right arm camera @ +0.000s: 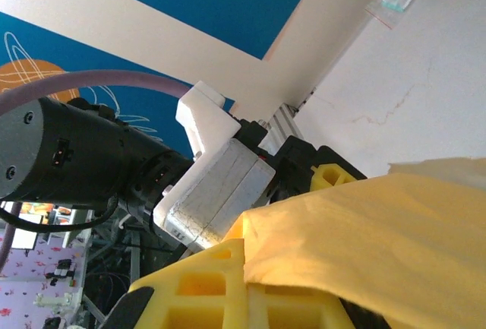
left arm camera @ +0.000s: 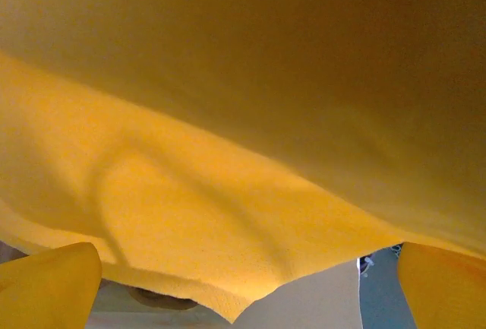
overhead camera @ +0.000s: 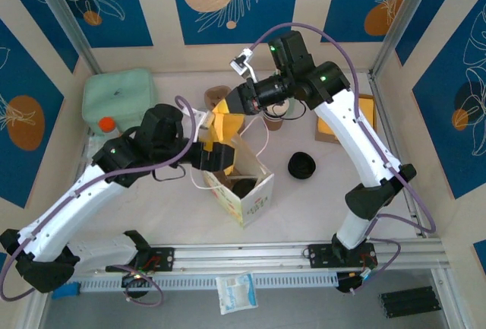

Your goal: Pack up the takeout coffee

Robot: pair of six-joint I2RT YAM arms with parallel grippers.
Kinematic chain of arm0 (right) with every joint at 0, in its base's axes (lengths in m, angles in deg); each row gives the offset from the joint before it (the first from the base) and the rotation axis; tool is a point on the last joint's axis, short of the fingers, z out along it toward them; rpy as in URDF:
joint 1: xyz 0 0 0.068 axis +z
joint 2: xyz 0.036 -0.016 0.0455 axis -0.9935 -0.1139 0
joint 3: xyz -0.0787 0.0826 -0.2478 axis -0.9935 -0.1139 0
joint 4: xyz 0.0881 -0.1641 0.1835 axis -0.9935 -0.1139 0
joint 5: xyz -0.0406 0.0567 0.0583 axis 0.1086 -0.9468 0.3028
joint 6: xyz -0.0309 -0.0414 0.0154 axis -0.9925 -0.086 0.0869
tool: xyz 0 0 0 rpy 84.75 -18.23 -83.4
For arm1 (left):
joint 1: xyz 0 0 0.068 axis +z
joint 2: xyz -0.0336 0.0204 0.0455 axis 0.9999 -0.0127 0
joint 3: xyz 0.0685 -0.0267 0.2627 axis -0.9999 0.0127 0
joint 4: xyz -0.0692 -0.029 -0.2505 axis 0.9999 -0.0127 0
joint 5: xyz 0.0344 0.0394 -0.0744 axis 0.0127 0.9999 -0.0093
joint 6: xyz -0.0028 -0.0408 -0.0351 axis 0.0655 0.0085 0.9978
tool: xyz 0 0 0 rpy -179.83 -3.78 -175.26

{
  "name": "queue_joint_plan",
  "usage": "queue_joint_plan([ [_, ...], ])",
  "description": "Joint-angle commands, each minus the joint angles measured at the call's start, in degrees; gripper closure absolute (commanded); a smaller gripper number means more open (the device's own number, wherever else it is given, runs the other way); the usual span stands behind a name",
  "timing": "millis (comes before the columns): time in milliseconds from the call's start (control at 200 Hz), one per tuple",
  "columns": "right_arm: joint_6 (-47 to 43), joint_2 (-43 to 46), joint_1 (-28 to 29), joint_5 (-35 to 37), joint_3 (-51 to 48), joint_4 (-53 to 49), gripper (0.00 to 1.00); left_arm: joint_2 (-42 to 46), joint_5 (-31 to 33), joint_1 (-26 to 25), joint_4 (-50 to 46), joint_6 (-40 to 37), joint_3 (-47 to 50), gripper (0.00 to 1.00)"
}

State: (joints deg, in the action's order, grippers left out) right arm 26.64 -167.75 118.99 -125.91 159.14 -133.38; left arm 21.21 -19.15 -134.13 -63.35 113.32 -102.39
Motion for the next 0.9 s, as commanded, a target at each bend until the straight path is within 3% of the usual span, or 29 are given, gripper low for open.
queue_joint_plan([
  [0,-4.3,2.6,0.7,0.5,-0.9,-4.1,1.00,0.7,1.1,-1.0,1.7,1.3,1.8,0.01],
  [715,-9.3,8.7,5.5,7.4,-16.2,-4.2,1.00,7.8,6.9,-1.5,0.1,2.2,3.5,0.01],
  [895,-9.8,8.8,6.2,9.5,-15.9,-5.6,0.88,9.0,11.0,-1.5,0.3,3.4,3.4,0.01],
])
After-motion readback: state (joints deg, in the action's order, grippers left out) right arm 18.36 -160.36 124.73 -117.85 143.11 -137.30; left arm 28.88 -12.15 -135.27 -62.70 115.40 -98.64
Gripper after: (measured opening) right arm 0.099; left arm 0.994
